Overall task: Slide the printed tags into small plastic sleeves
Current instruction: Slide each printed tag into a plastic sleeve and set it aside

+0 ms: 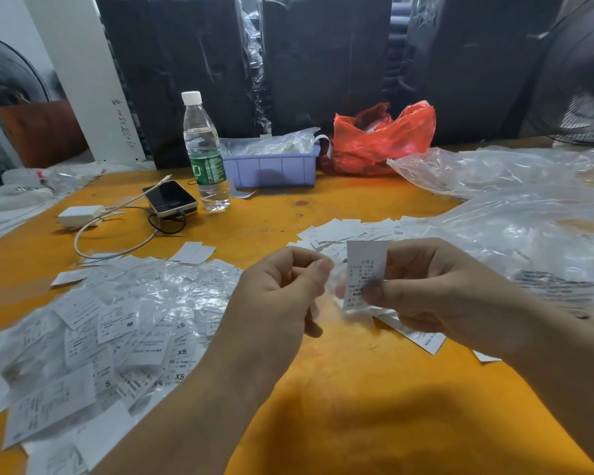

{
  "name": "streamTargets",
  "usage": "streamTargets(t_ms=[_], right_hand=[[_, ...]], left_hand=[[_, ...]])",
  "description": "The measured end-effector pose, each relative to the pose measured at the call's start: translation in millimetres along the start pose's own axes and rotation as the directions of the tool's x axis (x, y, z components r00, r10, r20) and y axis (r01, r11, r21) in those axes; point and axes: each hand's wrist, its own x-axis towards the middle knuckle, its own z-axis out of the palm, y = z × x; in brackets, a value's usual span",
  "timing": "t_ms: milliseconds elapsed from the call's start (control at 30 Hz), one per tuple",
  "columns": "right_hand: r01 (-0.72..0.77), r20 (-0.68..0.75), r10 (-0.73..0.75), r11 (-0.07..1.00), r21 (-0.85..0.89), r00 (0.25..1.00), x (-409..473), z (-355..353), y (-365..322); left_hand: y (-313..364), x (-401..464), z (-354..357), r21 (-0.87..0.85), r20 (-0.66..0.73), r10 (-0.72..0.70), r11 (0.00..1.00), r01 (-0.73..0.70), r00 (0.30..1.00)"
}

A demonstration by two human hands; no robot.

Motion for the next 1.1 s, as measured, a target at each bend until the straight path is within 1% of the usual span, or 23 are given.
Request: streamTargets(t_ms=[167,267,333,433,500,567,700,767,867,967,1033,1100], right_hand=[[-0.047,0.01,0.047,0.999,0.006,0.999,1.8,3.6,3.9],[-0.044,0.005,0.044,0.999,0.016,0.999,1.5,3.3,2.9],[-0.031,-0.043,0.032,0.999,0.021,0.999,1.3,3.1,1.1],[-0.003,-0.159,0.012,0.998,0.056,0.987,1.1,2.8,-0.4],[0.013,-0.193,-0.001,0.998,0.061,0.981,0.8,2.5,-1.3],[0.011,-0.163,-0.001,0.998,0.058,0.987,-0.1,1.6,-2.6],[-0.023,0.033,0.023,0.999,-0.024,0.999,-1.4,2.1,-2.7],[-0.007,0.043,0.009,0.999,-0.031,0.999,-1.7,2.5,-2.1],[0.047,-0.05,-0.046,0.999,0.017,0.998,-1.8,1.0,-2.0],[0.062,-0.159,-0.053,0.997,0.051,0.986,-0.1,-0.4,-0.8],[0.071,-0.192,-0.058,0.995,0.065,0.98,1.1,0.2,0.6],[0.078,-0.193,-0.065,0.995,0.06,0.979,1.7,1.8,2.0]], left_hand=[[0.3,-0.8,1.3,-0.13,-0.089,-0.026,0.991,0.014,0.996],[1.8,-1.3,0.9,-0.162,-0.081,-0.023,0.987,0.009,0.996],[2.1,-1.9,0.8,-0.168,-0.051,-0.025,0.986,0.016,0.998],[1.1,-1.7,0.7,-0.155,-0.014,-0.04,0.987,0.037,0.999],[-0.1,-0.9,0.1,-0.136,0.009,-0.053,0.989,0.054,0.999],[-1.1,-0.1,-0.5,-0.095,0.057,-0.067,0.993,0.072,0.996],[-2.0,0.0,-1.2,-0.011,0.142,-0.097,0.995,0.1,0.985],[-0.6,-0.5,-1.5,0.015,0.162,-0.074,0.997,0.072,0.984],[0.0,-2.0,-0.4,0.015,0.154,-0.032,0.999,0.03,0.988],[0.6,-2.3,0.9,-0.024,0.112,-0.017,1.0,0.02,0.994],[-0.3,-2.0,1.4,-0.052,0.103,-0.028,0.998,0.033,0.994],[-0.8,-2.8,3.0,-0.091,0.114,-0.052,0.994,0.062,0.992]])
